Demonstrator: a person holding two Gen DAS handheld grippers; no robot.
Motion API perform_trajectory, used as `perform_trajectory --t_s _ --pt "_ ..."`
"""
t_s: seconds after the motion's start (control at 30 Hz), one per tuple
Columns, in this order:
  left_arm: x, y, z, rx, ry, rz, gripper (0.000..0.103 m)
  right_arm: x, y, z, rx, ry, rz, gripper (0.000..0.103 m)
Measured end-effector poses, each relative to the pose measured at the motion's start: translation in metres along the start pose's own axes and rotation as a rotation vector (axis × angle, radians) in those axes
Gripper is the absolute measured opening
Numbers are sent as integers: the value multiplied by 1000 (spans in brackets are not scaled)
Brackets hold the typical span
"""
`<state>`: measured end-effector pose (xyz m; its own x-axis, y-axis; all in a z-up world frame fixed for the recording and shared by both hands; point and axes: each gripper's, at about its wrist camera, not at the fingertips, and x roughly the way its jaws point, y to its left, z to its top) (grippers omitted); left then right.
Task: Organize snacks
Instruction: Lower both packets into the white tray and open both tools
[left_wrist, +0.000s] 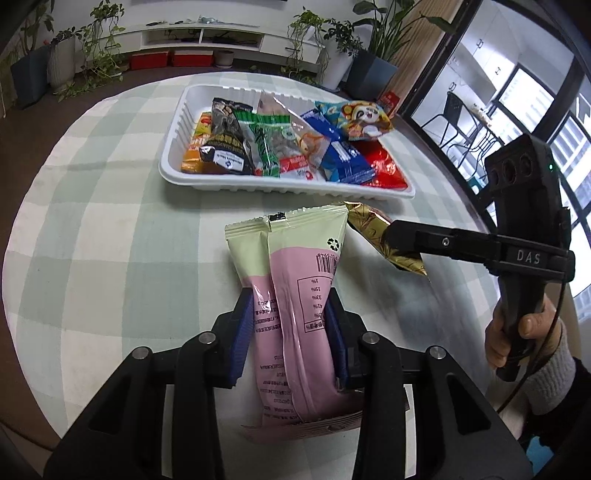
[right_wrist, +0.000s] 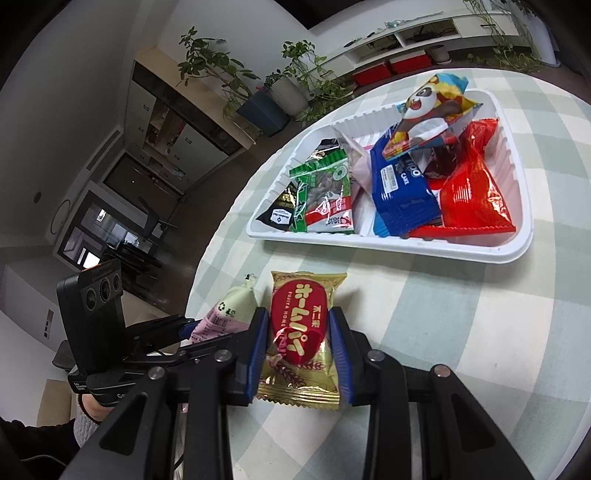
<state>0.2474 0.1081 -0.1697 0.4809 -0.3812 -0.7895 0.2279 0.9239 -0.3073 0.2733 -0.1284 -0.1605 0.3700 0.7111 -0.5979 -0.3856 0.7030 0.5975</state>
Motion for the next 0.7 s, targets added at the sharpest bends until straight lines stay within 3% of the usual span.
perform_trajectory --t_s 0.37,0.7 --pt "-17 8 46 -8 -61 -27 34 -14 11 28 -20 -73 -9 37" --pt "-2 16 105 -2 -77 -35 33 -6 8 59 -3 -128 -22 37"
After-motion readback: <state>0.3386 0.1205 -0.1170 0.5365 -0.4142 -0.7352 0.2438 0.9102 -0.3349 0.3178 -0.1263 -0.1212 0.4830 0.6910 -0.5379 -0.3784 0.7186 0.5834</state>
